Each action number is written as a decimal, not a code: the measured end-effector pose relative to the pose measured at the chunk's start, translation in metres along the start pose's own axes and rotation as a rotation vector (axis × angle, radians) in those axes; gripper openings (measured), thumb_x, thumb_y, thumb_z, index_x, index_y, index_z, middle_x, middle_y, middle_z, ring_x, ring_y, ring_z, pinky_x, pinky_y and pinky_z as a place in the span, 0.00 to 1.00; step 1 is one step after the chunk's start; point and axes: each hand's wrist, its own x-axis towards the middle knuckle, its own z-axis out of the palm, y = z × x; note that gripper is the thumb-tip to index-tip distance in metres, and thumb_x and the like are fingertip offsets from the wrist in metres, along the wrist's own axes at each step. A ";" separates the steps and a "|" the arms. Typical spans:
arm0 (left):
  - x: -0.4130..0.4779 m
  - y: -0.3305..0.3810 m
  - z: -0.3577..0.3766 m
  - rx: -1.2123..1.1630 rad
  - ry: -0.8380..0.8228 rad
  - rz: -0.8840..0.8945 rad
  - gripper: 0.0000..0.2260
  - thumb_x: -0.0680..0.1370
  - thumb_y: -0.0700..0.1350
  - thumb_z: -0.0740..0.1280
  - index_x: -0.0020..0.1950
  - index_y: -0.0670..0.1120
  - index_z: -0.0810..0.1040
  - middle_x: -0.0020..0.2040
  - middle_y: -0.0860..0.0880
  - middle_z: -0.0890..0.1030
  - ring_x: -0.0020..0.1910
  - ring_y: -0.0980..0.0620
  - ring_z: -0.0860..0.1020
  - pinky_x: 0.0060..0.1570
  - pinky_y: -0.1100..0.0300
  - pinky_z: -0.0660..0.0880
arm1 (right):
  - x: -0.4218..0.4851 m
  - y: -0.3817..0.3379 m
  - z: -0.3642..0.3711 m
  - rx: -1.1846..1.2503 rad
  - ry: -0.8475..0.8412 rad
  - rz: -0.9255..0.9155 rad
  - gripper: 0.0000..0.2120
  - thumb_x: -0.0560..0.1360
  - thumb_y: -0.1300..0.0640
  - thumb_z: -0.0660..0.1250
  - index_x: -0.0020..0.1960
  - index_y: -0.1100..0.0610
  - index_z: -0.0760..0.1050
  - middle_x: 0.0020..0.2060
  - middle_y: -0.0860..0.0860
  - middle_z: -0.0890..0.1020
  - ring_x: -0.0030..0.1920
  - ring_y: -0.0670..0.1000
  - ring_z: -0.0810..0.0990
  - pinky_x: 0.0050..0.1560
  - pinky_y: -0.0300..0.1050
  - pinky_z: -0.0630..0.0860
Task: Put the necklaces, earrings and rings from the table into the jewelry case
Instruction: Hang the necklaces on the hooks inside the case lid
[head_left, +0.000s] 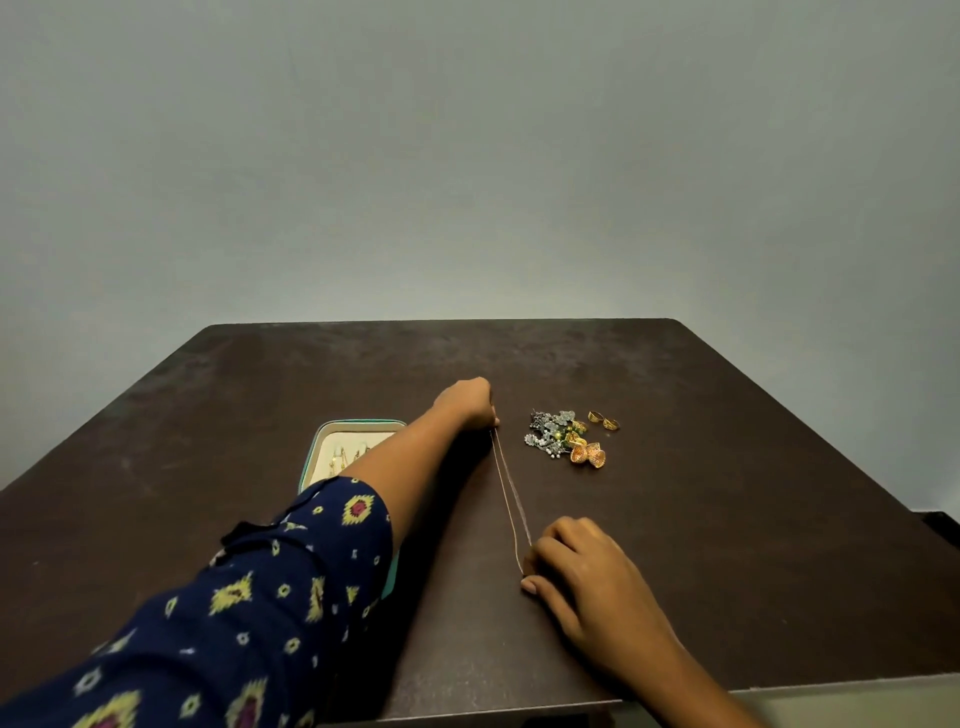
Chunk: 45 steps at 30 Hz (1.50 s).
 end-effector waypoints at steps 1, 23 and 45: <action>0.001 -0.001 0.002 0.005 0.010 0.001 0.11 0.73 0.45 0.69 0.52 0.40 0.77 0.55 0.40 0.80 0.55 0.41 0.77 0.51 0.53 0.73 | 0.000 0.000 0.001 -0.002 0.001 -0.003 0.07 0.72 0.45 0.57 0.43 0.47 0.69 0.41 0.43 0.73 0.42 0.45 0.70 0.40 0.38 0.69; -0.078 0.025 -0.069 -0.939 -0.002 0.147 0.10 0.79 0.36 0.59 0.38 0.42 0.69 0.31 0.45 0.72 0.22 0.57 0.76 0.28 0.61 0.76 | 0.000 -0.001 -0.007 -0.021 -0.036 0.030 0.12 0.76 0.51 0.60 0.57 0.52 0.74 0.48 0.48 0.76 0.50 0.49 0.72 0.46 0.39 0.67; -0.246 -0.029 -0.120 -1.244 0.033 0.187 0.08 0.80 0.39 0.55 0.41 0.41 0.68 0.43 0.41 0.83 0.20 0.58 0.63 0.19 0.68 0.64 | -0.011 -0.047 -0.017 0.210 -0.021 -0.219 0.14 0.73 0.53 0.56 0.56 0.45 0.72 0.44 0.43 0.72 0.46 0.38 0.68 0.43 0.31 0.69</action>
